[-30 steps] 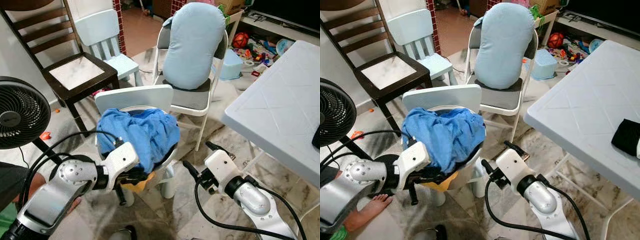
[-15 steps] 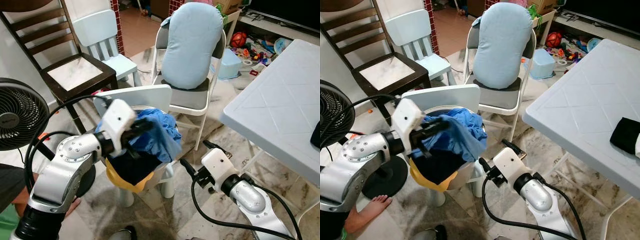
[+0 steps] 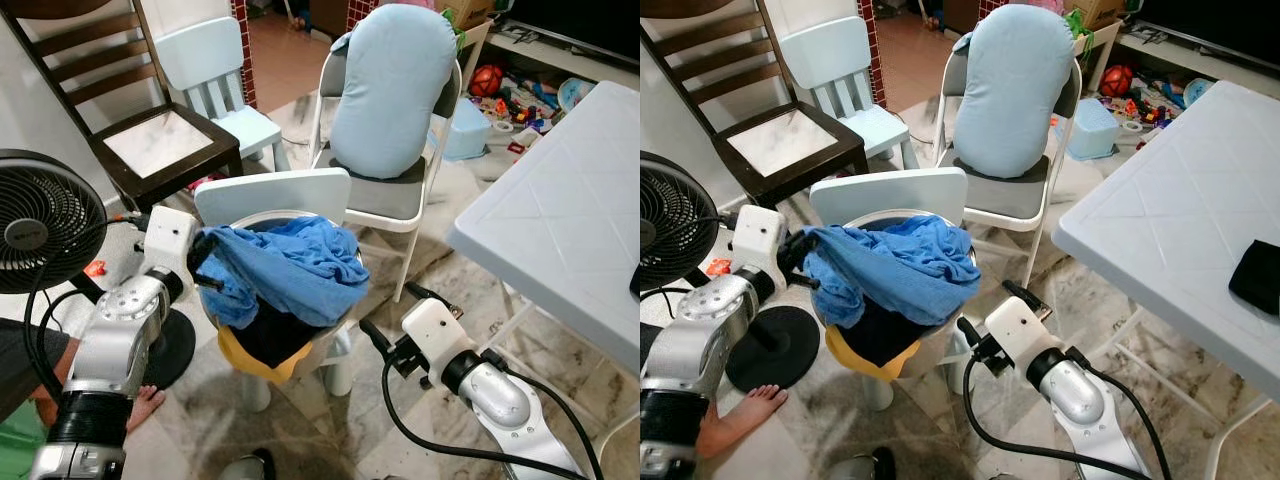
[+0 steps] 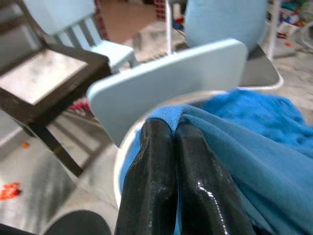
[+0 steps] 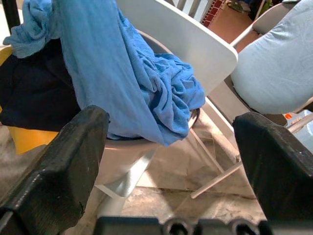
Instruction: Hang hanger
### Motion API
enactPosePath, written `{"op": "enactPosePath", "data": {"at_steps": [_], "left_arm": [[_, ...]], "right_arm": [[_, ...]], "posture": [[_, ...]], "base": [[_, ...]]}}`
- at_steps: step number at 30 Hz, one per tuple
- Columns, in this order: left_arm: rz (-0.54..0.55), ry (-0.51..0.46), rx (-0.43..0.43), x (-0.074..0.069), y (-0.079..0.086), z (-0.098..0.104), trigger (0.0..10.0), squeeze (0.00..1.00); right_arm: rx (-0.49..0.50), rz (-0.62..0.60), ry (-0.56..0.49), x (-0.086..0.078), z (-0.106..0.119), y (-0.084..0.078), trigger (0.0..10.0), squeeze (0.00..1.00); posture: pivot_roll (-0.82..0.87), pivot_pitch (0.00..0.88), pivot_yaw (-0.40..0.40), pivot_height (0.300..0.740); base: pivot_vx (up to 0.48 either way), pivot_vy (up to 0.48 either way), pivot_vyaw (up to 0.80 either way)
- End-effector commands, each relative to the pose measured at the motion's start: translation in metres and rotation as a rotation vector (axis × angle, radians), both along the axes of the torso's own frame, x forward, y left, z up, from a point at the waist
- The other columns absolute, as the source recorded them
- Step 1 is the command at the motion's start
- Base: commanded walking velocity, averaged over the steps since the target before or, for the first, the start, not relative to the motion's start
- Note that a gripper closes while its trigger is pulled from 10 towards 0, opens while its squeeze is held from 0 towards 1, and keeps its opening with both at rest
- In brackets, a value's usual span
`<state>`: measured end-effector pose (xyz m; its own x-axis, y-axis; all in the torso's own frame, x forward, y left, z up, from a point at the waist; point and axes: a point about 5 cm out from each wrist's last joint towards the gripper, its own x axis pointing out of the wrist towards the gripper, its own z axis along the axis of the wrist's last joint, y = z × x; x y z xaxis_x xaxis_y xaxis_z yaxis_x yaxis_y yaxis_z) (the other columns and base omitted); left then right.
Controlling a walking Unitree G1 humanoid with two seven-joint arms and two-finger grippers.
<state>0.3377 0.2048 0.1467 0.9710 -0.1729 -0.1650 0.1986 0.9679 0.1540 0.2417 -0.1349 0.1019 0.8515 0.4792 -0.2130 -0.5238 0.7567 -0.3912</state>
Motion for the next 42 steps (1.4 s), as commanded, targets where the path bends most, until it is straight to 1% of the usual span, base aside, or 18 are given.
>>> {"op": "enactPosePath", "data": {"at_steps": [1, 5, 7, 10, 12, 14, 15, 16, 19, 21, 24, 29, 34, 38, 39, 40, 41, 42], "left_arm": [[0.050, -0.031, 0.021, 0.007, 0.006, 0.005, 0.0, 0.00], [0.072, -0.048, 0.005, 0.026, 0.001, 0.012, 0.0, 0.00], [0.072, -0.046, -0.041, 0.040, -0.011, 0.015, 0.0, 0.00], [0.051, -0.038, -0.060, 0.048, -0.026, 0.016, 0.0, 0.00], [0.002, -0.037, -0.066, 0.056, -0.049, 0.019, 0.0, 0.00], [-0.038, -0.034, -0.061, 0.061, -0.064, 0.019, 0.0, 0.00], [-0.057, -0.016, -0.075, 0.061, -0.071, 0.017, 0.5, 0.00], [-0.070, -0.003, -0.086, 0.061, -0.075, 0.015, 0.5, 0.00], [-0.234, 0.078, -0.085, 0.056, -0.108, 0.002, 2.0, 0.00], [-0.269, 0.092, -0.080, 0.054, -0.114, -0.001, 2.0, 0.00], [-0.414, 0.122, -0.066, 0.045, -0.137, -0.010, 0.4, 0.00], [-0.574, 0.129, -0.095, 0.030, -0.170, -0.017, 0.0, 0.00], [-0.564, 0.116, -0.134, 0.028, -0.180, -0.016, 0.0, 0.00], [-0.556, 0.126, -0.098, 0.027, -0.179, -0.022, 0.0, 0.00], [-0.574, 0.139, -0.071, 0.026, -0.178, -0.025, 3.8, 0.00], [-0.574, 0.139, -0.071, 0.026, -0.178, -0.025, 3.8, 0.00], [-0.594, 0.164, -0.037, 0.024, -0.177, -0.030, 9.0, 0.00], [-0.625, 0.210, -0.024, 0.020, -0.176, -0.037, 10.0, 0.00]], "right_arm": [[-0.005, 0.003, -0.003, -0.002, 0.000, 0.000, 10.0, 0.00], [-0.002, 0.003, -0.003, -0.002, 0.000, 0.002, 10.0, 0.00], [0.001, 0.002, -0.005, -0.002, 0.001, 0.003, 10.0, 0.00], [0.002, -0.001, -0.006, -0.003, 0.001, 0.002, 10.0, 0.00], [0.002, -0.009, -0.008, -0.004, 0.001, 0.002, 10.0, 0.00], [0.003, -0.016, -0.008, -0.005, 0.001, 0.002, 10.0, 0.00], [0.002, -0.018, -0.008, -0.005, 0.001, 0.002, 10.0, 0.00], [0.002, -0.019, -0.008, -0.006, 0.001, 0.002, 10.0, 0.00], [0.001, -0.033, -0.009, -0.007, 0.001, 0.000, 10.0, 0.00], [0.001, -0.037, -0.009, -0.007, 0.001, 0.000, 10.0, 0.00], [0.001, -0.045, -0.011, -0.007, 0.001, 0.000, 10.0, 0.00], [0.002, -0.044, -0.012, -0.006, 0.000, 0.002, 10.0, 0.00], [0.002, -0.042, -0.013, -0.005, 0.000, 0.002, 10.0, 0.00], [0.001, -0.037, -0.016, -0.003, 0.000, 0.004, 10.0, 0.00], [0.001, -0.038, -0.017, -0.003, 0.000, 0.004, 10.0, 0.00], [0.001, -0.038, -0.017, -0.003, 0.000, 0.004, 10.0, 0.00], [0.001, -0.038, -0.017, -0.003, 0.001, 0.004, 10.0, 0.00], [0.001, -0.038, -0.018, -0.004, 0.000, 0.004, 10.0, 0.00]], "posture": [[-0.07, 0.120, -0.004, 0.740], [-0.07, 0.119, -0.001, 0.740], [-0.08, 0.122, 0.001, 0.740], [-0.08, 0.123, 0.004, 0.740], [-0.10, 0.128, 0.012, 0.740], [-0.10, 0.129, 0.015, 0.740], [-0.10, 0.130, 0.019, 0.740], [-0.10, 0.130, 0.019, 0.740], [-0.11, 0.135, 0.029, 0.740], [-0.11, 0.135, 0.032, 0.740], [-0.11, 0.136, 0.034, 0.740], [-0.10, 0.136, 0.032, 0.740], [-0.10, 0.133, 0.030, 0.740], [-0.10, 0.129, 0.032, 0.740], [-0.10, 0.129, 0.032, 0.740], [-0.10, 0.129, 0.032, 0.740], [-0.10, 0.128, 0.034, 0.740], [-0.10, 0.127, 0.035, 0.740]], "base": [[0.000, 0.000, 0.00], [0.000, 0.000, 0.00], [0.000, 0.000, 0.00], [0.000, 0.000, 0.00], [0.000, 0.000, 0.00], [0.000, 0.000, 0.00], [0.000, 0.000, 0.00], [0.000, 0.000, 0.00], [0.000, 0.000, 0.00], [0.000, 0.000, 0.00], [0.000, 0.000, 0.00], [0.000, 0.000, 0.00], [0.000, 0.000, 0.00], [0.000, 0.000, 0.00], [0.000, 0.000, 0.00], [0.000, 0.000, 0.00], [0.000, 0.000, 0.00], [0.000, 0.000, 0.00]]}}
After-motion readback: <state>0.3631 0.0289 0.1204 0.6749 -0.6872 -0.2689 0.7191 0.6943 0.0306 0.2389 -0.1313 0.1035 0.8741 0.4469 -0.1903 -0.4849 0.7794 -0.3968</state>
